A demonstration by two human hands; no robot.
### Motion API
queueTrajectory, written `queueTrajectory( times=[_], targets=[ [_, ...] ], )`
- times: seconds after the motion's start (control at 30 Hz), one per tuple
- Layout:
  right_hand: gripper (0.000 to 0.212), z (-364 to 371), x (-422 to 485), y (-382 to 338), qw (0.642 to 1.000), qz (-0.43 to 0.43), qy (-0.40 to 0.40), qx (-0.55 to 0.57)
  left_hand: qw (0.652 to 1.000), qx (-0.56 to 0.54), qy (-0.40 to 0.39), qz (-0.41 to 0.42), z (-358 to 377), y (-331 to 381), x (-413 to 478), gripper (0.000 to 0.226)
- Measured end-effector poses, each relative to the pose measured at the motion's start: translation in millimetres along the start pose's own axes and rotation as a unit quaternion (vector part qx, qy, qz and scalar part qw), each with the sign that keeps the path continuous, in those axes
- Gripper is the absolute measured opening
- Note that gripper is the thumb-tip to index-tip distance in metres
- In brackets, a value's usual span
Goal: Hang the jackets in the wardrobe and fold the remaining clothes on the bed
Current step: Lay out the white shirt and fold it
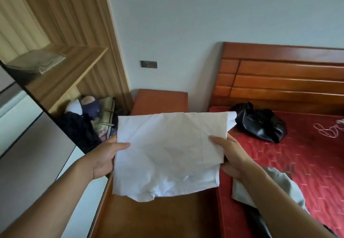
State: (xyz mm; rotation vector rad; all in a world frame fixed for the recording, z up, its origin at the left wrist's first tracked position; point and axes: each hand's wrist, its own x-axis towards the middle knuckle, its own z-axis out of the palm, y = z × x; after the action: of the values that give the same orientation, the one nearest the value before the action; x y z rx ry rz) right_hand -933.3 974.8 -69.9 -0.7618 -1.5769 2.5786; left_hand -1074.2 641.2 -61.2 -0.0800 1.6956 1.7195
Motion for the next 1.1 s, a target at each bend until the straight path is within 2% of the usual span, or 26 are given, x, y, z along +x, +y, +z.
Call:
queueTrajectory(
  times=[0.27,0.5,0.73,0.93,1.1],
  targets=[
    [0.031,50.2,167.0,-41.7,0.995,0.025,-0.088,-0.036,0.997,-0.007,0.068,0.024,-45.4,56.1,76.8,0.036],
    [0.034,105.4,333.5,-103.1,0.972,0.060,-0.213,-0.078,0.983,-0.060,0.162,0.069,-67.6,104.7,151.5,0.043],
    [0.029,200.0,452.1,-154.1,0.931,0.093,-0.322,-0.146,0.946,-0.141,0.279,0.089,-87.7,140.7,181.3,0.044],
    [0.040,308.4,523.6,-150.0,0.892,0.107,-0.392,-0.198,0.905,-0.206,0.354,0.118,-138.5,154.3,201.8,0.041],
    [0.039,406.5,568.6,-136.5,0.871,0.107,-0.426,-0.219,0.869,-0.223,0.426,0.116,-194.2,173.9,229.1,0.037]
  ],
)
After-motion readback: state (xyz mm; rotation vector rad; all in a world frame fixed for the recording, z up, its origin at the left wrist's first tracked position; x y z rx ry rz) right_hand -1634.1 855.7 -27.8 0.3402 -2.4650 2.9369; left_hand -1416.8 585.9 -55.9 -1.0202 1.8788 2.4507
